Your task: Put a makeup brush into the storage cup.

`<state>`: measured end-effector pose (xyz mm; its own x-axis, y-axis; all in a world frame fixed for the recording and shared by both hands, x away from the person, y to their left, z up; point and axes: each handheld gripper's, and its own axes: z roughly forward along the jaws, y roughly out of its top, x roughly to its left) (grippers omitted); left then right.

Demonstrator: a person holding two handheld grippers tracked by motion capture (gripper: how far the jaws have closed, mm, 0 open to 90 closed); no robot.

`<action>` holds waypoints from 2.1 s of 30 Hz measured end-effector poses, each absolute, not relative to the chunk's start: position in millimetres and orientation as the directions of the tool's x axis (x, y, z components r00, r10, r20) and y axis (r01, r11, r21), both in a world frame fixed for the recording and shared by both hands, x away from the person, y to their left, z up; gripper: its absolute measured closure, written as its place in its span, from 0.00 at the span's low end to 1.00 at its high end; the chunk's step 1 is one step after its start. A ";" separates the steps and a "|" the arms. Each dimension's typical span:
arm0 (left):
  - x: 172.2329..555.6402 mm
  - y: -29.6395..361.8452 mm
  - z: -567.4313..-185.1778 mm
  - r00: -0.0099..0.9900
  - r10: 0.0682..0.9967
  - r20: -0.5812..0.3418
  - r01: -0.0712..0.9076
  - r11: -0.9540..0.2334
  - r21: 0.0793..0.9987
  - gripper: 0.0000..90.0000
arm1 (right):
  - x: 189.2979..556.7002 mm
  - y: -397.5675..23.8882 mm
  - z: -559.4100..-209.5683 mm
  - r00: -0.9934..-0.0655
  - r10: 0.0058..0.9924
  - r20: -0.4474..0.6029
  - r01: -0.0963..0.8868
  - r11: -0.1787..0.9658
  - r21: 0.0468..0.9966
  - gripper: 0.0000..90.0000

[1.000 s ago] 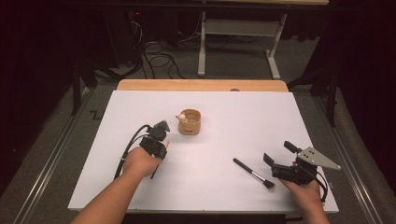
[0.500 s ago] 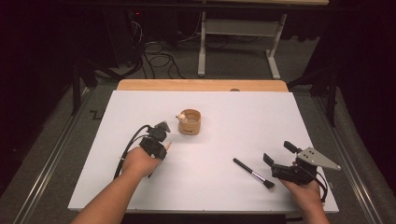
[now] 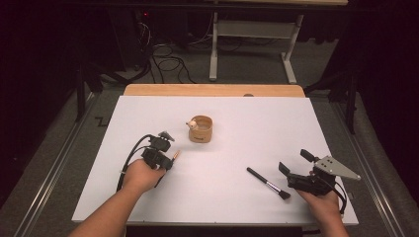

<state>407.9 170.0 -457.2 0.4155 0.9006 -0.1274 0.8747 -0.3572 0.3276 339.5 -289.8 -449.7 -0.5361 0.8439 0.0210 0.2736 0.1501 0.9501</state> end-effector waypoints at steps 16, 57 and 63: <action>397.0 194.1 -444.9 0.373 0.902 -0.216 0.849 -0.238 0.472 0.92 | 339.3 -288.1 -450.7 -0.537 0.844 0.020 0.275 0.153 0.949 0.09; 366.7 211.0 -463.8 0.326 0.927 -0.185 0.498 -0.002 0.867 0.92 | 338.4 -282.4 -454.0 -0.550 0.835 0.003 0.263 0.171 0.949 0.09; 365.0 212.6 -458.9 0.365 0.911 -0.194 0.415 0.028 0.909 0.92 | 339.0 -281.4 -454.9 -0.555 0.832 0.000 0.264 0.176 0.948 0.09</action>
